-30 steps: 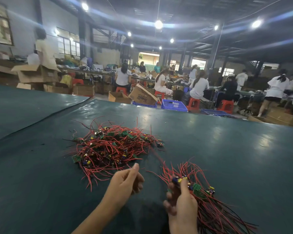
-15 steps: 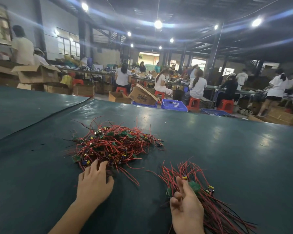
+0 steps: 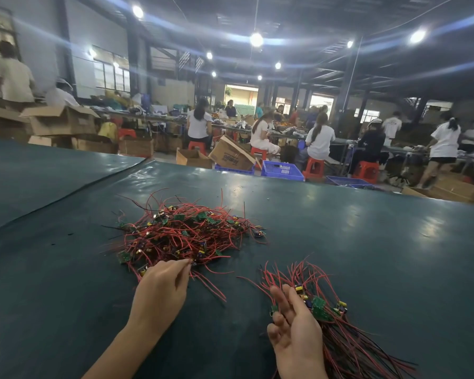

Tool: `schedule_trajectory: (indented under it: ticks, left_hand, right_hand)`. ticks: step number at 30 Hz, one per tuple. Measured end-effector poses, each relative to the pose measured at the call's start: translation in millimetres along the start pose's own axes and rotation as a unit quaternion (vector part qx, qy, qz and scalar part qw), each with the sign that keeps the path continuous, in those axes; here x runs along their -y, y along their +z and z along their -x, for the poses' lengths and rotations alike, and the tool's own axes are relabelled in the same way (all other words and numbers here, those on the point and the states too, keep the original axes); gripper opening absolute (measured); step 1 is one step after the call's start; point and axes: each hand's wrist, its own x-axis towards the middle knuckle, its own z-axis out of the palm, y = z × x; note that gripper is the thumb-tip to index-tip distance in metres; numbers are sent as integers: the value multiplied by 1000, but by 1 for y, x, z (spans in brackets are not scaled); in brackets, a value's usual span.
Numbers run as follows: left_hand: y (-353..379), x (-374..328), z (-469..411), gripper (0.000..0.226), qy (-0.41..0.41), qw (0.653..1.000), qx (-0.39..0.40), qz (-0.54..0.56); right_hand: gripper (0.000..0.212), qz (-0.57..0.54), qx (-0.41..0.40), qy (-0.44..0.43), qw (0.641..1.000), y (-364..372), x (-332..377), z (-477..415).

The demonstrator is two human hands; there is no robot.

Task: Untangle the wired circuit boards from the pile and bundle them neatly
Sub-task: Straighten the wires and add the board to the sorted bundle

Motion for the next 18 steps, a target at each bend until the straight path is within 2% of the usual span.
schedule_trajectory:
  ticks: [5,10,15,18]
  left_hand:
    - [6,-34,7,22,119,989,13,87]
    - [15,-58,18,20,242,955,57,161]
    - [16,-71,24,23,250,944,58,209]
    - [11,-65,23,21,222,954,45,195]
  right_hand:
    - [16,56,24,1,998,3,-4,0]
    - [26,146,107,-15,983,9,-18,1]
    - [51,170,170,9,971,10,-23,5]
    - [47,211,160,-51,963,9,-23,7]
